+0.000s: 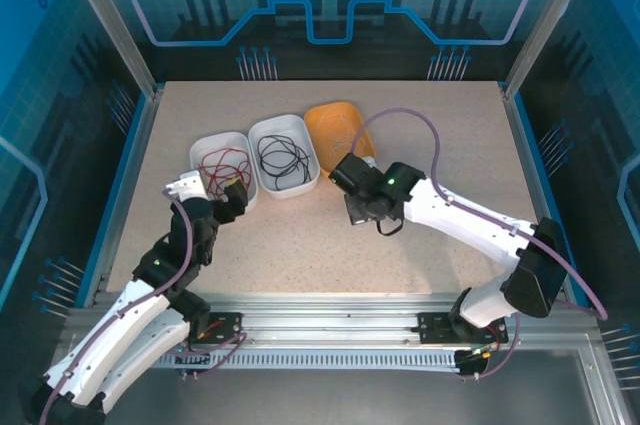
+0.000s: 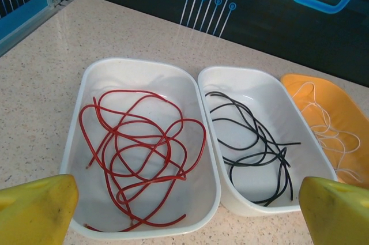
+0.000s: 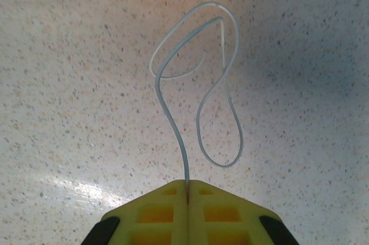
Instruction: Untangle the cables
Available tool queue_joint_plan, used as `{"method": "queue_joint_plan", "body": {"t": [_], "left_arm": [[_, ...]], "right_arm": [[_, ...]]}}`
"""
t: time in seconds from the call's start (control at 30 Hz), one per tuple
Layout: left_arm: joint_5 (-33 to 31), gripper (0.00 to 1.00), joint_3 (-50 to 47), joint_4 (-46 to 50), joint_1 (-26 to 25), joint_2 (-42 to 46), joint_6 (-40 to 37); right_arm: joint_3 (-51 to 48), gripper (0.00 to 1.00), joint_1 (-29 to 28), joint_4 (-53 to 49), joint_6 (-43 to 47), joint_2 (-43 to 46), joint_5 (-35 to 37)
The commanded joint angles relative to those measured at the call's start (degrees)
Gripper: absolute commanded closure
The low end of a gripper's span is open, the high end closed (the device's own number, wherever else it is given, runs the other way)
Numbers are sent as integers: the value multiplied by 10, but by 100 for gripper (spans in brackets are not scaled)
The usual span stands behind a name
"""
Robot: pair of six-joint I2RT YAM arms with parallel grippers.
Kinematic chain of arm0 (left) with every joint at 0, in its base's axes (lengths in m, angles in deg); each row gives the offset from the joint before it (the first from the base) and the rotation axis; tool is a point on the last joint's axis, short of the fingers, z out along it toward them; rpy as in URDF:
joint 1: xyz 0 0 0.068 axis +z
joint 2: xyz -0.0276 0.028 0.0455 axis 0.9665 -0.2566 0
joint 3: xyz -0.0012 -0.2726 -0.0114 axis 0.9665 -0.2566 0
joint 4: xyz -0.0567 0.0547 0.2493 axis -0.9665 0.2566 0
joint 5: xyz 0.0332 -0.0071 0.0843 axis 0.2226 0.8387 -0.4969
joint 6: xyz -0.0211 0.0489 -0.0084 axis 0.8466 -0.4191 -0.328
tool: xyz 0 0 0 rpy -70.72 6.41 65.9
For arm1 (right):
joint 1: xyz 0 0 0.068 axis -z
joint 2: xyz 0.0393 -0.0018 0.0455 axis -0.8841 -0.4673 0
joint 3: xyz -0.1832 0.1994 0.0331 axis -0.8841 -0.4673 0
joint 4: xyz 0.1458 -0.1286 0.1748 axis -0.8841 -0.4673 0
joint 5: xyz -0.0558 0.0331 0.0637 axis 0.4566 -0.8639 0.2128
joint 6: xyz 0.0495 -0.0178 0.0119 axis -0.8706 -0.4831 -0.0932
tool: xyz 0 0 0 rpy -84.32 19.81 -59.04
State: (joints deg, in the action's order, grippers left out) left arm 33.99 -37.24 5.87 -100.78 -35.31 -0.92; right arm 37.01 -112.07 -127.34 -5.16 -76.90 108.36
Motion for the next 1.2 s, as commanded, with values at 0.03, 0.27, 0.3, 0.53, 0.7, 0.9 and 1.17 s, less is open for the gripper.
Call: {"method": "queue_joint_plan", "body": {"t": [0.03,0.27,0.3,0.53,0.7,0.9,1.17], "left_arm": [[27,1,2,-11,4,-11,-9],[44,1,4,-17,4,-19,-14],[55,1,4,-22,4,-21,-20],[163,1,26,-56,4,-65,-58],[179,1,38,-55,4,-100,-56],[178,1,42,-52,4,-102,-54],[173,1,42,-45,5,-96,-53]], "right_arm": [[3,100,52,81,83,37,-112],[-2,100,132,167,143,73,-260],[2,100,138,167,153,74,-266],[31,100,153,167,193,78,-275],[57,100,166,168,210,48,-269],[103,100,178,179,255,-21,-231],[175,100,193,219,285,-162,-162]]}}
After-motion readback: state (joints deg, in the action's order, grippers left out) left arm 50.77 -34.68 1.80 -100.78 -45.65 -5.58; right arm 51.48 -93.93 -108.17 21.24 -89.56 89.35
